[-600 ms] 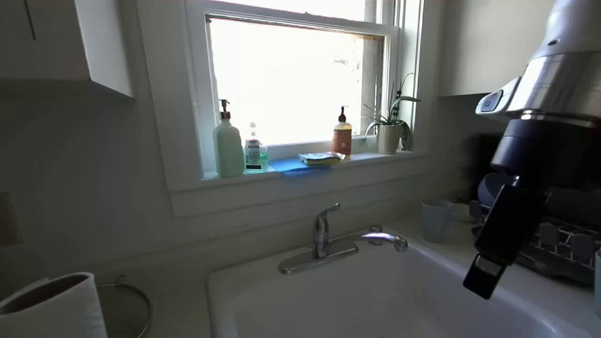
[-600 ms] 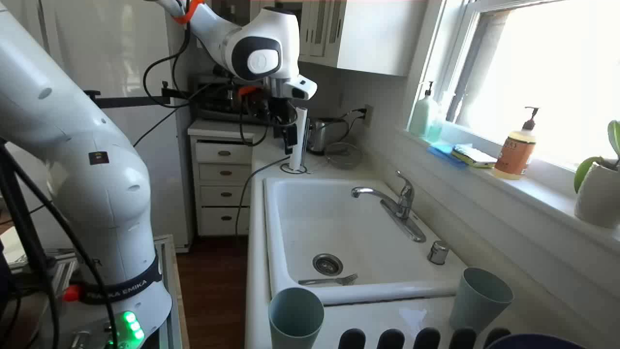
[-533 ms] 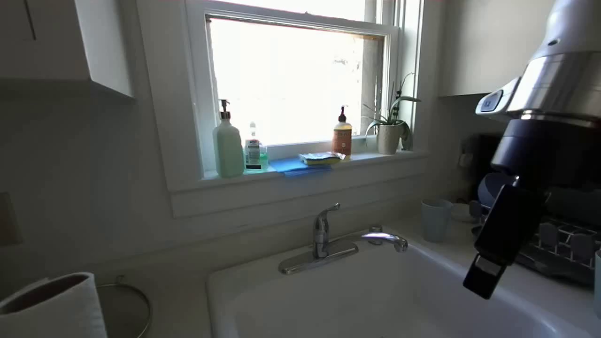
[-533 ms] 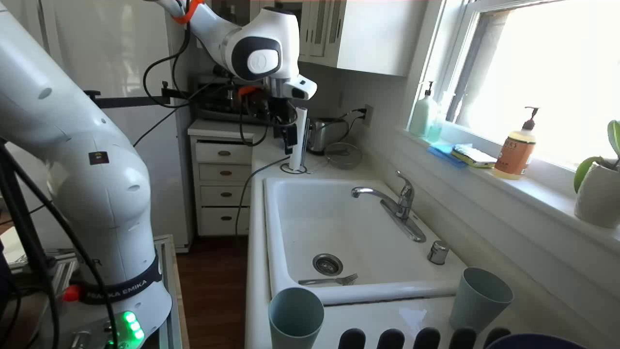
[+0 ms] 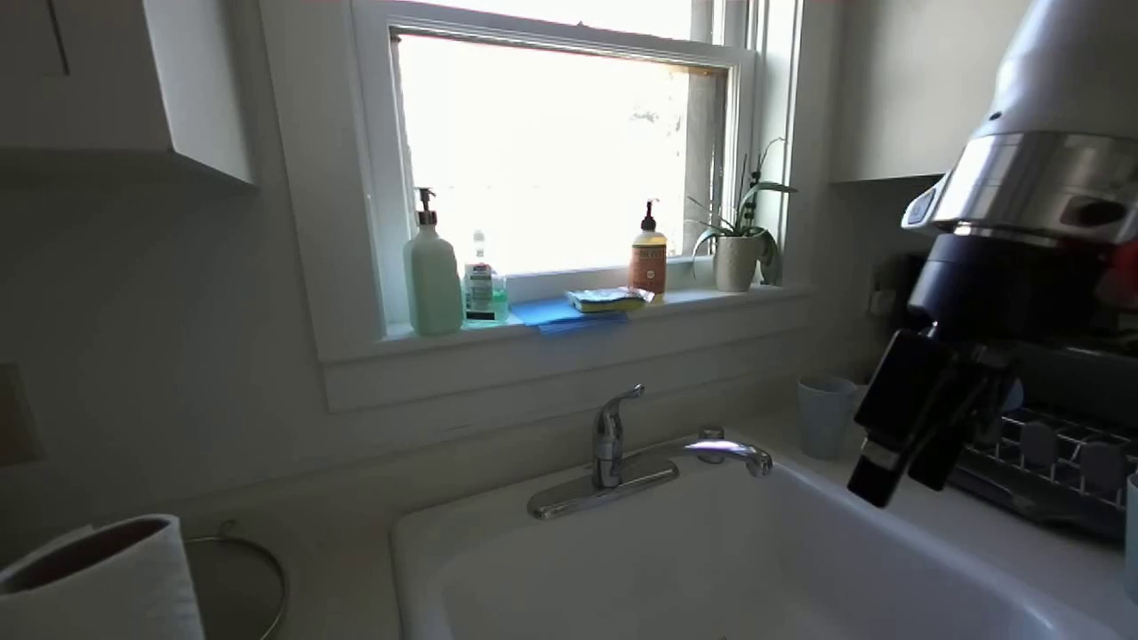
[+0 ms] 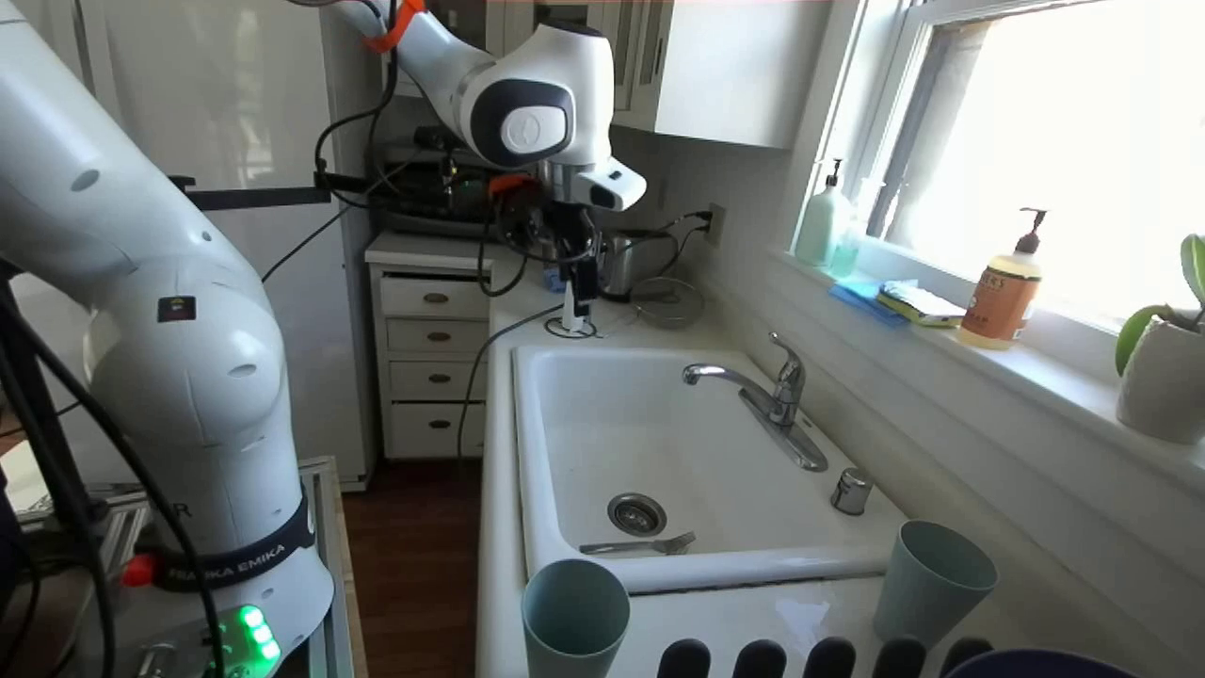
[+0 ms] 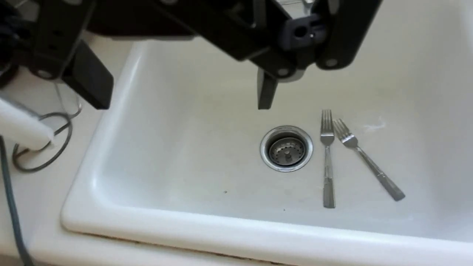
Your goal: Move the tap to the left, pick up the fork from the sink and put it in the blue cup on the kitchen counter
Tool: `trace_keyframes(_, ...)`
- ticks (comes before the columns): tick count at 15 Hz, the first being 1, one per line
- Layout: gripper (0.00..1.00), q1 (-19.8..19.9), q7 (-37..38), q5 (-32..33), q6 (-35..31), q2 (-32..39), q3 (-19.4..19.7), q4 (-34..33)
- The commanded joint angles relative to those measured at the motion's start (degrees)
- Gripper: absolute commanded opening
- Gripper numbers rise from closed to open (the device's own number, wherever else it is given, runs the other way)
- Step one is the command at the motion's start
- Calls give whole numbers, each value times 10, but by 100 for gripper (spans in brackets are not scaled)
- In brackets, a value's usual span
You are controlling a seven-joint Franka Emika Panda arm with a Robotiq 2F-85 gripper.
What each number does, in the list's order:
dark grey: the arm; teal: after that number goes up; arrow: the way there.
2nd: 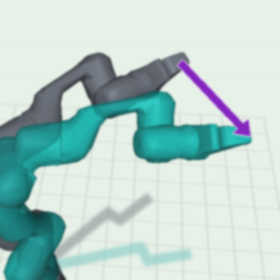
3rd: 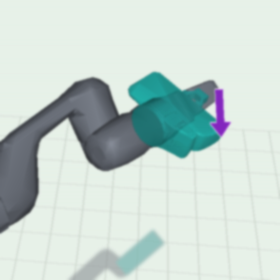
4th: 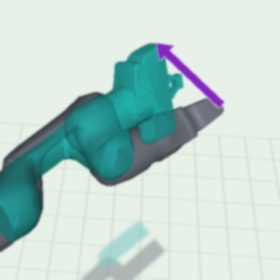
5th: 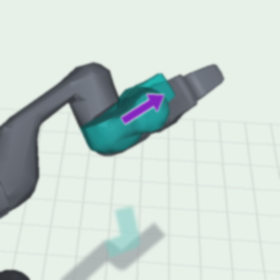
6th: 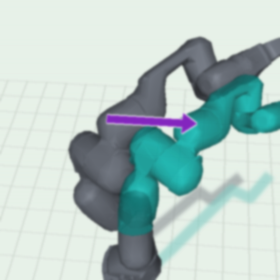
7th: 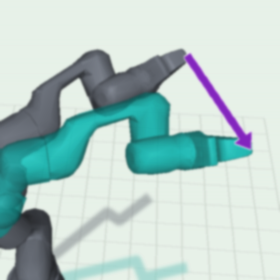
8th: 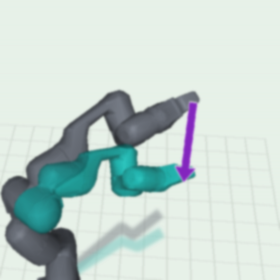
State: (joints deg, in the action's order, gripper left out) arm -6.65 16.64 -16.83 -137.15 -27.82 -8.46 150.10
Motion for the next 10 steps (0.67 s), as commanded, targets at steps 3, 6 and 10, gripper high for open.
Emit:
trace_keyframes(3, 100, 92, 17, 5, -7, 7, 79, 11)
trace_keyframes(6, 100, 151, 16, 7, -14, 25, 126, 11)
trace_keyframes(10, 100, 173, 12, 1, -7, 39, 148, 9)
